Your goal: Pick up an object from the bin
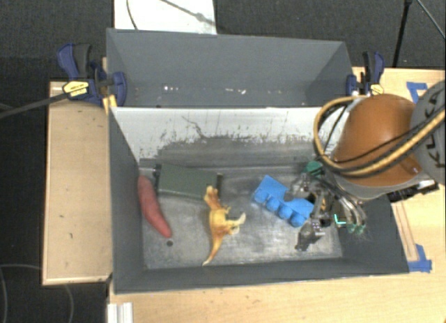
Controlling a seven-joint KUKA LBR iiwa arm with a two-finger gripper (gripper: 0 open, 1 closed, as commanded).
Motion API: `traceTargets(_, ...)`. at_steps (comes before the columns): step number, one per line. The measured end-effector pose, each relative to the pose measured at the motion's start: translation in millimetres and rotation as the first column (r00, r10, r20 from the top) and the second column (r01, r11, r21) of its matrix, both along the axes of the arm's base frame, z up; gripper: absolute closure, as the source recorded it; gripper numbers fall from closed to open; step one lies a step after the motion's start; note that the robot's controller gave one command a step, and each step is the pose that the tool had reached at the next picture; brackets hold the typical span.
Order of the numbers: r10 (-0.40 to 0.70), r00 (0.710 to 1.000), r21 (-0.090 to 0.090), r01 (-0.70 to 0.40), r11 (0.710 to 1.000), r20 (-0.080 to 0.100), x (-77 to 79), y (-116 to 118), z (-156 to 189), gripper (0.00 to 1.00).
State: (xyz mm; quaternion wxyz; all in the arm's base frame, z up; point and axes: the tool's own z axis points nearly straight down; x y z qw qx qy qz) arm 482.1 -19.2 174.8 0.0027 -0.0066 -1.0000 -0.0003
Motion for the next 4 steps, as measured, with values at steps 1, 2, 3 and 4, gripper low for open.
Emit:
traceTargets(1, 0.001, 1.000, 0.000, -0.001, 1.000, 0.008, 1.8, 0, 3, 0.00)
traceTargets(2, -0.143, 0.990, 0.001, 0.143, 0.990, 0.012, 38.3, 4, -49, 0.00)
traceTargets(3, -0.134, 0.991, 0.000, 0.134, 0.991, 0.012, 76.0, -22, -38, 0.00)
traceTargets(4, -0.249, 0.968, 0.001, 0.249, 0.968, 0.009, 76.1, -26, -43, 0.00)
